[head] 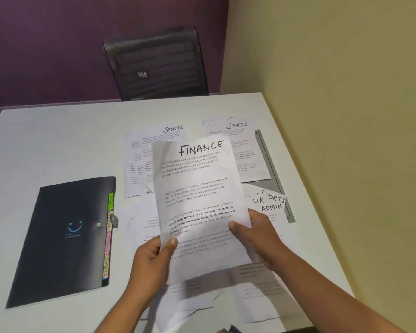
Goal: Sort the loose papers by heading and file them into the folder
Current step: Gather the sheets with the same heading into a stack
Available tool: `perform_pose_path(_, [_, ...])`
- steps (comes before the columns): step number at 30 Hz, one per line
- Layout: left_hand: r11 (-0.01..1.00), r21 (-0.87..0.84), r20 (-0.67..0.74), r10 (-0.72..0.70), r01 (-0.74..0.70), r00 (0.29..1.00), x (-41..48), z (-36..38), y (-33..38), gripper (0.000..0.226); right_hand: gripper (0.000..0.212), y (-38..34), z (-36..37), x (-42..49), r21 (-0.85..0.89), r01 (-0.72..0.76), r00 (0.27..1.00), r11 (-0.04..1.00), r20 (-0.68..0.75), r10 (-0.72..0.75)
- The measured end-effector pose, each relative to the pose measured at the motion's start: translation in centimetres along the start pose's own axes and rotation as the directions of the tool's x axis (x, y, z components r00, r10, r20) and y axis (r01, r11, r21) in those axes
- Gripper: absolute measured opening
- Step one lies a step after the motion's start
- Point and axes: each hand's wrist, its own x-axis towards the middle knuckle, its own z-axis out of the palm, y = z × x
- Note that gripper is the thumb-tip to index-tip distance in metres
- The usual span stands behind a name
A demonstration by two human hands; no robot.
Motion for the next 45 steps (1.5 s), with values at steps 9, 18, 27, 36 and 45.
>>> perform_pose_path(9, [0.997,0.066,-0.094,0.054,-0.048,0.994,2.0,-0.7,0.1,0.010,0.017,-0.6,0.4,1.6,-0.208,0.175,0.982,0.962,-0.034,-0.186])
perform_pose_path(18, [0.992,0.054,-0.017,0.113,-0.112,0.993,4.1,-0.5,0.6,0.041,0.070,1.8,0.5,4.1,-0.355,0.079,0.994,0.932,-0.046,-0.101])
perform_pose_path(27, [0.990,-0.139,-0.035,0.033,-0.038,0.999,9.0,-0.1,2.2,0.012,0.015,-1.3,0.4,8.3,-0.122,0.128,0.988,0.984,-0.076,-0.138])
perform_pose_path(36, [0.995,-0.041,0.023,-0.095,0.096,0.995,14.1,0.3,2.0,0.019,0.024,-3.0,-1.6,16.8,-0.210,-0.071,0.994,0.975,-0.092,0.052])
perform_pose_path(45, [0.974,-0.196,-0.097,-0.137,0.116,0.986,16.8,0.3,2.2,0.018,0.084,-2.2,-7.4,26.4,-0.626,-0.562,0.783,0.540,-0.612,0.106])
